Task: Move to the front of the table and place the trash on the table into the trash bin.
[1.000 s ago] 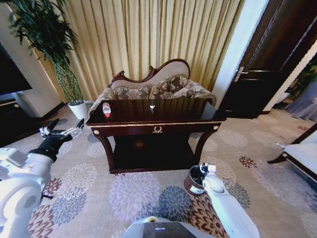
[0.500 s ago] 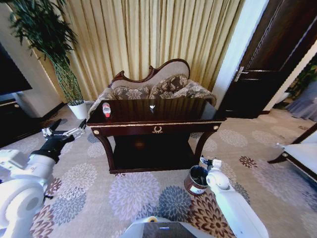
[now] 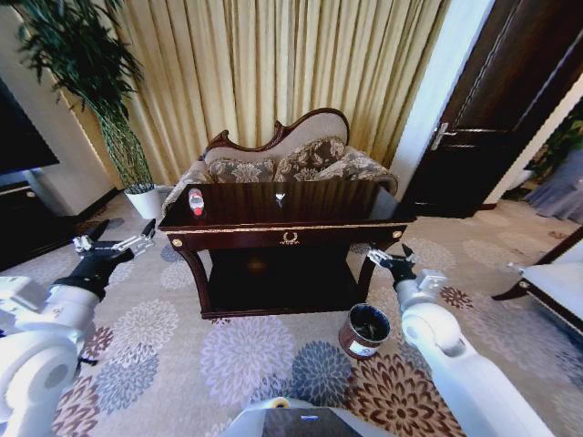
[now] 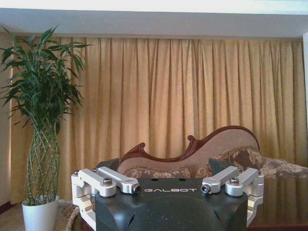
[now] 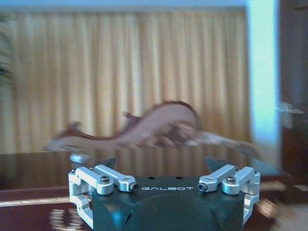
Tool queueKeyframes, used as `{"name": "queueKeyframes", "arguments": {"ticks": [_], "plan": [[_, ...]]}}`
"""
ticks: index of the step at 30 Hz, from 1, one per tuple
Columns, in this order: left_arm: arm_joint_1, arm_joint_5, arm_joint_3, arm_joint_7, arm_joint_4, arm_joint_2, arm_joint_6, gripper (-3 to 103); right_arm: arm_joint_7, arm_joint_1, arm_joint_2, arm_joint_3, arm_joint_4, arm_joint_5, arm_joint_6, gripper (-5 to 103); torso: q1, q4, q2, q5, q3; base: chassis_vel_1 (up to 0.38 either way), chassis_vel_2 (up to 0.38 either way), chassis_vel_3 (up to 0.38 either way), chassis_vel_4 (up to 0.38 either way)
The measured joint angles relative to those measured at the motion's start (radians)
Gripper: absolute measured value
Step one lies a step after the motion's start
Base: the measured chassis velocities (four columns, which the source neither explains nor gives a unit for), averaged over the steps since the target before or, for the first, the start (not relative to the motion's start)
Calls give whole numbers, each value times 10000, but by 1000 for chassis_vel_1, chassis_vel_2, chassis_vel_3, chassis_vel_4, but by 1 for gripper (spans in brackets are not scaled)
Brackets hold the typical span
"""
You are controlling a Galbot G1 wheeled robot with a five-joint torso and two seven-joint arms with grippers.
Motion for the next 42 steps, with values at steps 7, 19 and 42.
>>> {"name": "queueKeyframes", "arguments": {"ticks": [7, 19, 42], "plan": [[-66, -22, 15, 3, 0, 178, -1, 100, -587, -378, -122, 291, 1042, 412, -496, 100, 0, 0, 0, 2, 0, 0, 0, 0, 0], [-120, -22, 8, 13, 5, 196, 13, 100, -710, -273, -186, 288, 1140, 785, -859, 100, -1, 1, 1, 2, 0, -2, 3, 7, -3], [-134, -313, 169, -747, 9, -19, 1159, 100, -690, -207, -315, 243, 1200, 779, -783, 100, 4, 1, -3, -2, 2, -172, 169, 173, -181]]}}
